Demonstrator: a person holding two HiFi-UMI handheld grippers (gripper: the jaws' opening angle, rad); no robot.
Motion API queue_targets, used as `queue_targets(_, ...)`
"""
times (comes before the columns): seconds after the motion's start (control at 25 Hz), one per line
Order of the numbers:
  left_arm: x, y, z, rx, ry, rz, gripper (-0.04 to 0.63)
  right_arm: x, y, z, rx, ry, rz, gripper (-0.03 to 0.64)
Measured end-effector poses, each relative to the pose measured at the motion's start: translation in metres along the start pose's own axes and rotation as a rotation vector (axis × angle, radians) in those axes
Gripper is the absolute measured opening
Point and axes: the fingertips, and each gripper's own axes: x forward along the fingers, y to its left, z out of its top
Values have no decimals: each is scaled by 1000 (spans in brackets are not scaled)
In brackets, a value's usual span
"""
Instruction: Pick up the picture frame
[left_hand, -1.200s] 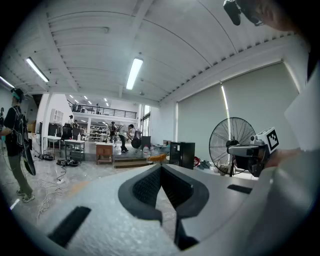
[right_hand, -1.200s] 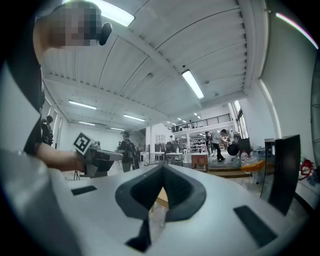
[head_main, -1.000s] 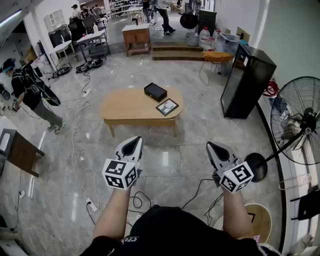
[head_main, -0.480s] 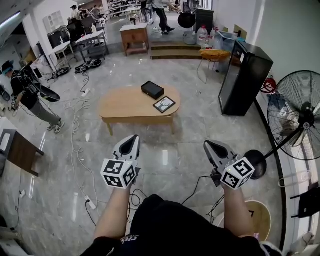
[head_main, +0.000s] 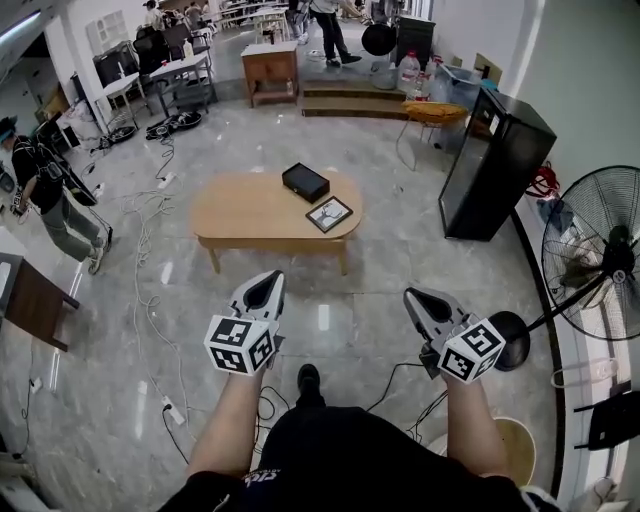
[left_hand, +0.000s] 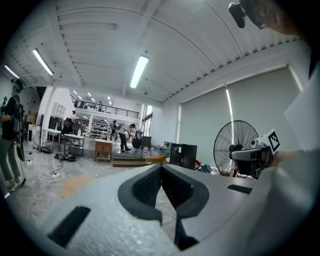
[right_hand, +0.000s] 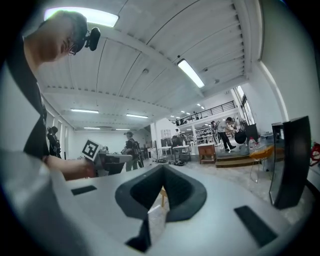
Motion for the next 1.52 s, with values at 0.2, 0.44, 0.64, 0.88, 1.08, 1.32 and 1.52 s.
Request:
queue_targets(0.2, 47, 49, -8, -19, 35, -26, 9, 62, -26, -7, 20, 32, -6, 5)
queue_targets(0.44, 102, 106, -11, -42, 75, -65, 9, 136, -51, -26, 65, 107, -25, 5)
queue_targets(0.64, 128, 154, -6, -57, 76, -90, 9, 187, -64, -30, 75, 153, -47, 5)
queue_targets(0.88, 143, 201, -1, -83, 61, -97, 9, 226, -69, -24, 62, 178, -71, 5)
queue_targets(1.08, 154, 216, 0, -98, 60, -106, 9, 247, -82, -23, 68, 188, -80, 5)
queue_targets(1.32, 184, 238, 0, -116, 71, -96, 9, 287, -115, -32, 106, 183, -56, 5)
queue_targets(1.52, 230, 266, 2, -133, 72, -60, 9, 338, -164, -37, 131, 192, -17, 5)
